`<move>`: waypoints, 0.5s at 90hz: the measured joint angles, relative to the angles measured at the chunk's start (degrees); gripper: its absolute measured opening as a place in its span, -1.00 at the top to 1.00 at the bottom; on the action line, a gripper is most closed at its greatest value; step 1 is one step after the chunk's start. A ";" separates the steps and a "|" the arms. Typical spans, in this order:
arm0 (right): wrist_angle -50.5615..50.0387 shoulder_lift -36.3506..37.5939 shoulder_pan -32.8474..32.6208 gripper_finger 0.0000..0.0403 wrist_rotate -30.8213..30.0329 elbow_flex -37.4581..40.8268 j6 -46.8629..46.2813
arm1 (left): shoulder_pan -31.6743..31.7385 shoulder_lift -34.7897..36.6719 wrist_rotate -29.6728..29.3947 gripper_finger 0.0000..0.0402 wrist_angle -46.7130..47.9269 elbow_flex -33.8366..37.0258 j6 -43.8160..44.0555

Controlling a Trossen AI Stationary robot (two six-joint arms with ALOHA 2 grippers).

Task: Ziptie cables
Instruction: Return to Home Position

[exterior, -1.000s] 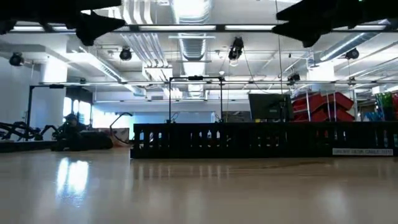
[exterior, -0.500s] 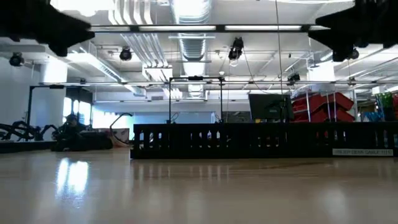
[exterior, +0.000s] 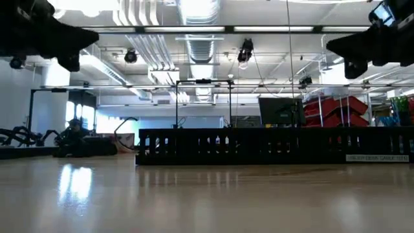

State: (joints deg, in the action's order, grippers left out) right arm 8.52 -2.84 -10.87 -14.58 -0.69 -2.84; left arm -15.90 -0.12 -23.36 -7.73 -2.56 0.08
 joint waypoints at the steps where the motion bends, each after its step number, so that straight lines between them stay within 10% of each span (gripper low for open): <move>1: -0.12 0.02 0.00 0.92 0.01 0.00 -0.34 | 0.00 0.00 0.03 0.99 -1.14 0.69 0.07; 45: -5.14 -5.57 0.00 0.66 -1.82 0.02 1.88 | 0.03 -3.56 -2.24 0.99 0.18 1.87 9.20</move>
State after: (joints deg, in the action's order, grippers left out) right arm 3.38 -8.41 -10.87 -16.40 -0.67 -0.96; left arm -15.88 -3.68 -25.60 -7.55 -0.69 9.28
